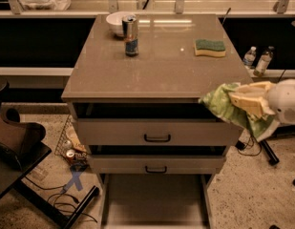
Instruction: Pick green jalapeno chip bag from bottom drawer and place on counter
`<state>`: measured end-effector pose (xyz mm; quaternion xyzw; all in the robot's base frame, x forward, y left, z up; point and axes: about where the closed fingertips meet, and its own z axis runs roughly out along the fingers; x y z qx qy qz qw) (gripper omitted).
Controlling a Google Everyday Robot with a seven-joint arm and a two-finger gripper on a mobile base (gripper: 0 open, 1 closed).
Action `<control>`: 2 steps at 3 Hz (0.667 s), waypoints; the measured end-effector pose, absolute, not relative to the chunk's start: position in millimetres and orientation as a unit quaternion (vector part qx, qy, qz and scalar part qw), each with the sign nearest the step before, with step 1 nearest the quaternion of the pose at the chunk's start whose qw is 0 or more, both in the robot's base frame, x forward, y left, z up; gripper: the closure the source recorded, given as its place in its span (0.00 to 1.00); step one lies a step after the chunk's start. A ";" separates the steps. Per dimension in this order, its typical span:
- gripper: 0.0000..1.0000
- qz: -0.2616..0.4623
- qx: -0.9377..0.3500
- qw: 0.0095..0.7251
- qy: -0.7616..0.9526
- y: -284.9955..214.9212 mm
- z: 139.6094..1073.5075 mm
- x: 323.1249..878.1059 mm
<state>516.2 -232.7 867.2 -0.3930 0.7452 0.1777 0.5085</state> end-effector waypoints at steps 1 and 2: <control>1.00 0.167 -0.409 0.520 0.731 -227.1 893.1 535.7; 1.00 0.158 -0.402 0.550 0.715 -219.8 908.5 570.4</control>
Offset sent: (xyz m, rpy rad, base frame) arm 0.0964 0.0132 0.0564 0.0394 -0.1932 -0.0412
